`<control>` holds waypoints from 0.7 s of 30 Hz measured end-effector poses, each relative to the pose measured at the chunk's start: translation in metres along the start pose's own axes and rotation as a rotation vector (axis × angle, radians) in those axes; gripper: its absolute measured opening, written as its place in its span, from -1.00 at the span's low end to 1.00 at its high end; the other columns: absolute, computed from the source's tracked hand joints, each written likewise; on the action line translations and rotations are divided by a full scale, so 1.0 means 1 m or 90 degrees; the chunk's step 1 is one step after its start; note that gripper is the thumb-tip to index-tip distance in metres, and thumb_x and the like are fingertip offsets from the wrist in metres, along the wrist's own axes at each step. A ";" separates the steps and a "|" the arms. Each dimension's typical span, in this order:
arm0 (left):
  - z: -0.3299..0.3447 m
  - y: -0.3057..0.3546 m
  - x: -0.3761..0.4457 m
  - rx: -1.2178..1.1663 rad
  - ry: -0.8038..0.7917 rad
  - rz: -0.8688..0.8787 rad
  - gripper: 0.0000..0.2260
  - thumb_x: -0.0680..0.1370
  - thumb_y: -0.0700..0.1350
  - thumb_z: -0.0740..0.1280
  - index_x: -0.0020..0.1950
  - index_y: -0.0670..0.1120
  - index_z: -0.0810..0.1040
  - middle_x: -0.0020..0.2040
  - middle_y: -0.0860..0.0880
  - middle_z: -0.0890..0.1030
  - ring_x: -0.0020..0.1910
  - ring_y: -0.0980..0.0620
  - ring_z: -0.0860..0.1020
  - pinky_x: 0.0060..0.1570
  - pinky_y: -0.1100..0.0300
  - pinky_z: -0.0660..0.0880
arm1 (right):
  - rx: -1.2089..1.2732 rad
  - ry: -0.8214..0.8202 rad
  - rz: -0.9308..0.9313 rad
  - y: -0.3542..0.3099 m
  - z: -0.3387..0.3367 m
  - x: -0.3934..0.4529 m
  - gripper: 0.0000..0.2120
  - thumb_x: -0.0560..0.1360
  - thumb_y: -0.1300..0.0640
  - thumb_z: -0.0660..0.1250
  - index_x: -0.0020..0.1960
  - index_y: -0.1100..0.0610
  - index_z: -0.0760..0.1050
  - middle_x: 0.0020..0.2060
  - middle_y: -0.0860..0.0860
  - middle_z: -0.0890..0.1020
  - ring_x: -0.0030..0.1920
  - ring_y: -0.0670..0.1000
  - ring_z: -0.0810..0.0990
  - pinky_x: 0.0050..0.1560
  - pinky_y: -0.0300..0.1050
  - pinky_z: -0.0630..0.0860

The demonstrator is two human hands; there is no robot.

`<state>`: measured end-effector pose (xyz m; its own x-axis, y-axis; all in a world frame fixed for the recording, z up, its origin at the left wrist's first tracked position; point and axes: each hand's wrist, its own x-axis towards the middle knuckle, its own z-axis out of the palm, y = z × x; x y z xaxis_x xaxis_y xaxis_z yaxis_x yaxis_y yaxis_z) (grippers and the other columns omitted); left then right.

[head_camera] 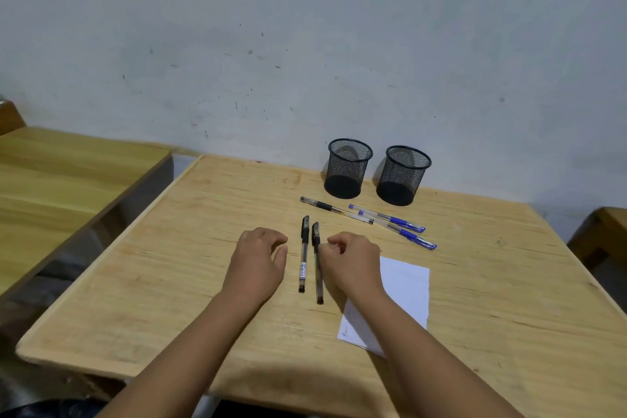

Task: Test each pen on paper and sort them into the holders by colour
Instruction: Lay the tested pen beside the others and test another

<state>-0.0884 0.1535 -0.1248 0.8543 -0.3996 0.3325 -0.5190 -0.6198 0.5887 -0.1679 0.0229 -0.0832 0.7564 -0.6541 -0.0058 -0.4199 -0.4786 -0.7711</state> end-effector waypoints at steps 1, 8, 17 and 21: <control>0.000 0.000 0.007 -0.004 -0.007 -0.002 -0.80 0.52 -0.09 0.27 0.11 -0.06 0.56 0.08 -0.03 0.59 0.13 -0.01 0.43 0.06 0.27 0.28 | 0.001 0.007 -0.008 0.001 -0.004 0.007 -0.71 0.48 0.15 0.28 0.17 0.15 0.59 0.10 0.06 0.64 -0.01 -0.08 0.50 -0.03 -0.28 0.34; 0.008 0.016 0.071 -0.063 -0.060 -0.013 -0.78 0.53 -0.12 0.28 0.17 -0.06 0.54 0.13 -0.06 0.60 0.12 0.01 0.51 0.13 0.19 0.39 | -0.074 0.045 -0.080 0.019 -0.028 0.059 -0.73 0.46 0.15 0.35 0.15 0.11 0.59 0.06 0.05 0.63 0.02 -0.02 0.52 -0.03 -0.21 0.39; 0.036 0.018 0.115 -0.043 -0.164 0.039 -0.78 0.50 -0.17 0.33 0.13 -0.03 0.59 0.11 -0.05 0.63 0.12 -0.02 0.51 0.15 0.19 0.36 | -0.244 0.038 -0.149 0.029 -0.014 0.098 -0.72 0.49 0.02 0.32 0.19 -0.04 0.56 0.09 0.04 0.55 0.10 -0.01 0.45 -0.07 -0.18 0.33; 0.038 0.019 0.120 -0.048 -0.159 0.058 -0.83 0.49 -0.19 0.33 0.05 -0.07 0.63 0.03 -0.06 0.65 0.06 -0.03 0.52 0.05 0.22 0.35 | -0.257 0.042 -0.190 0.030 -0.011 0.104 -0.80 0.51 0.06 0.28 0.07 0.01 0.61 -0.03 0.02 0.64 0.11 0.01 0.40 -0.10 -0.16 0.30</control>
<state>0.0031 0.0682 -0.1019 0.7659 -0.6109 0.2003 -0.5817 -0.5258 0.6206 -0.1074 -0.0658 -0.1003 0.8454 -0.4834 0.2270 -0.3605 -0.8301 -0.4253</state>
